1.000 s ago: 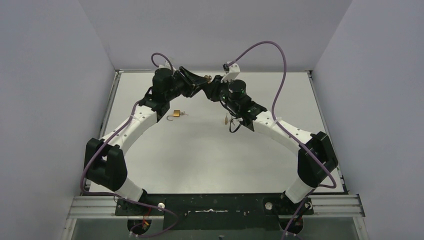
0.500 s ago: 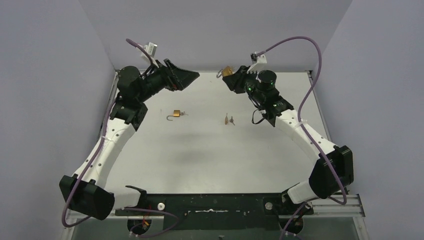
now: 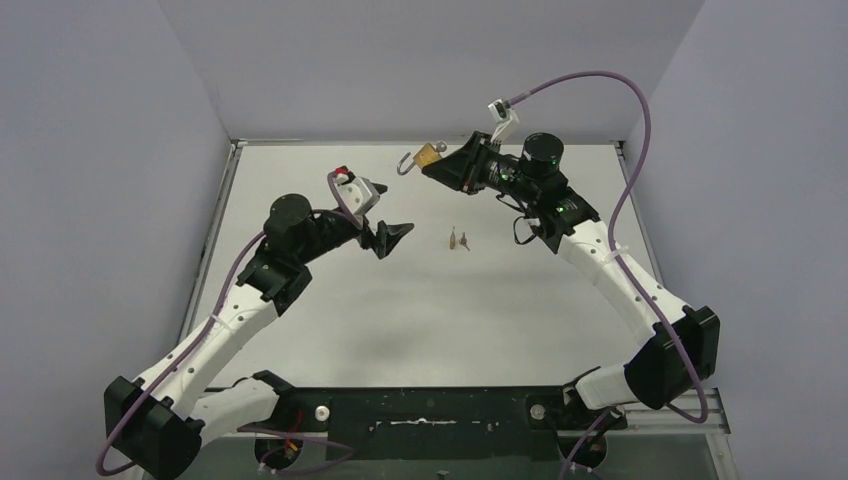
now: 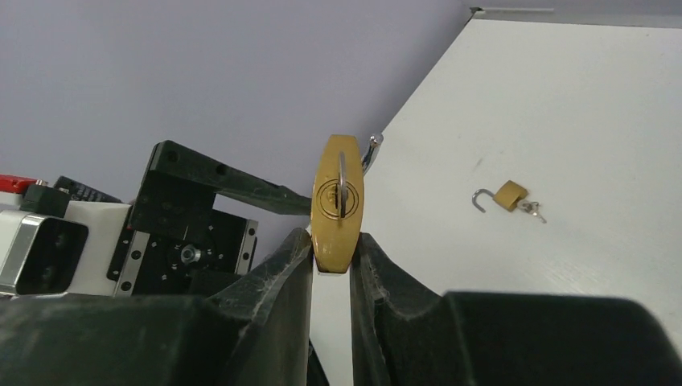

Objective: Lock with the key
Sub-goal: Lock the lock.

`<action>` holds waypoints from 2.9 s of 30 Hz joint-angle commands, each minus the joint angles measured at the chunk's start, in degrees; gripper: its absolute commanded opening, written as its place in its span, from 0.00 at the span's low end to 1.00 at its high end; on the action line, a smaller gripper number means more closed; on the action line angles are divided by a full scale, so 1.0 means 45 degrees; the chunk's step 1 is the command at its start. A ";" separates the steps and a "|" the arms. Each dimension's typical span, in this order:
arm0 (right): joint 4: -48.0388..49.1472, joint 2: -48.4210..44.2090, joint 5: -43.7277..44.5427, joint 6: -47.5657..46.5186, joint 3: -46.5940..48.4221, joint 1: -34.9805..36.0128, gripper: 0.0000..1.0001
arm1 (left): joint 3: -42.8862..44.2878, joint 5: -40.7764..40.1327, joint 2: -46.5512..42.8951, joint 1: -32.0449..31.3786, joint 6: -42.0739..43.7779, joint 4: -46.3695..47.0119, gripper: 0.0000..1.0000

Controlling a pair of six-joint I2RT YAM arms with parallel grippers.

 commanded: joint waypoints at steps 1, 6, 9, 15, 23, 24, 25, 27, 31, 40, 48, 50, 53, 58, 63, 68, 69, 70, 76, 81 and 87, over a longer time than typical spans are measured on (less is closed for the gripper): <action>0.1373 -0.0672 -0.1047 0.1186 0.0778 0.0057 0.00 | -0.0094 -0.1033 -0.0725 -0.0093 0.1915 0.2156 0.85; 0.1651 -0.0477 -0.1189 0.1356 0.0679 0.0247 0.00 | -0.0926 -0.1895 -0.1233 -0.0344 0.2292 0.3867 0.83; 0.1756 -0.0286 -0.1359 0.1460 0.0717 0.0349 0.00 | -0.1035 -0.1929 -0.1320 -0.0397 0.2432 0.4267 0.80; 0.1823 -0.0050 -0.1604 0.1515 0.0940 0.0575 0.00 | -0.0679 -0.1555 -0.0726 -0.0476 0.2680 0.4163 0.74; 0.1711 -0.0066 -0.1777 0.1478 0.1021 0.0663 0.00 | 0.0031 -0.0533 -0.0007 -0.0478 0.2513 0.3812 0.46; 0.1690 -0.0098 -0.1797 0.1444 0.1000 0.0656 0.00 | 0.0043 -0.0454 -0.0029 -0.0478 0.2447 0.3795 0.41; 0.1672 -0.0102 -0.1816 0.1437 0.0978 0.0645 0.00 | 0.0045 -0.0410 -0.0052 -0.0478 0.2414 0.3759 0.35; 0.1666 -0.0085 -0.1855 0.1436 0.0936 0.0635 0.00 | 0.0049 -0.0337 -0.0119 -0.0495 0.2392 0.3580 0.24; 0.1723 0.0010 -0.1898 0.1453 0.0940 0.0645 0.00 | -0.0032 -0.0174 -0.0298 -0.0480 0.2127 0.3522 0.00; 0.1077 0.0139 -0.1890 0.0444 0.1186 0.0635 0.00 | 0.1135 0.2944 -0.0151 -0.0095 -0.1382 0.3128 0.00; 0.0651 0.0004 -0.1188 -0.2392 0.1517 0.0744 0.41 | 0.1764 0.4707 0.0215 0.0905 -0.6526 0.5105 0.00; 0.0939 -0.0083 -0.1136 -0.3009 0.1426 0.0782 0.65 | 0.1979 0.5169 0.0547 0.1294 -0.7874 0.5974 0.00; 0.1445 -0.0113 -0.1060 -0.3436 0.1284 0.0714 0.98 | 0.2268 0.5776 0.1034 0.1844 -0.9887 0.7371 0.00; 0.2389 -0.0108 -0.1306 -0.3034 0.1182 0.0511 1.00 | 0.2430 0.6021 0.1290 0.2199 -1.0915 0.7930 0.00; 0.4537 -0.0107 -0.2923 -0.1390 0.0815 0.0056 0.95 | 0.2558 0.6123 0.1343 0.2393 -1.0604 0.7176 0.00; 0.7345 0.0188 -0.5199 0.0631 0.0557 -0.0443 0.87 | 0.2708 0.6414 0.1554 0.2833 -1.0825 0.7062 0.00; 0.7755 0.0312 -0.5601 0.1006 0.0647 -0.0488 0.85 | 0.2746 0.6440 0.1579 0.2893 -1.0861 0.7063 0.00; 0.8129 0.0484 -0.5993 0.1409 0.0770 -0.0506 0.82 | 0.2785 0.6443 0.1592 0.2942 -1.0873 0.7038 0.00; 1.0900 0.1264 -0.6966 0.4014 0.1114 -0.0451 0.74 | 0.2757 0.6209 0.1586 0.3179 -1.0913 0.6985 0.00; 1.0378 0.1328 -0.7040 0.3693 0.1114 -0.0296 0.67 | 0.2763 0.6096 0.1598 0.3291 -1.0964 0.7056 0.00; 0.8753 0.1136 -0.7033 0.2487 0.1331 -0.0088 0.54 | 0.2851 0.6146 0.1657 0.3368 -1.1050 0.7065 0.00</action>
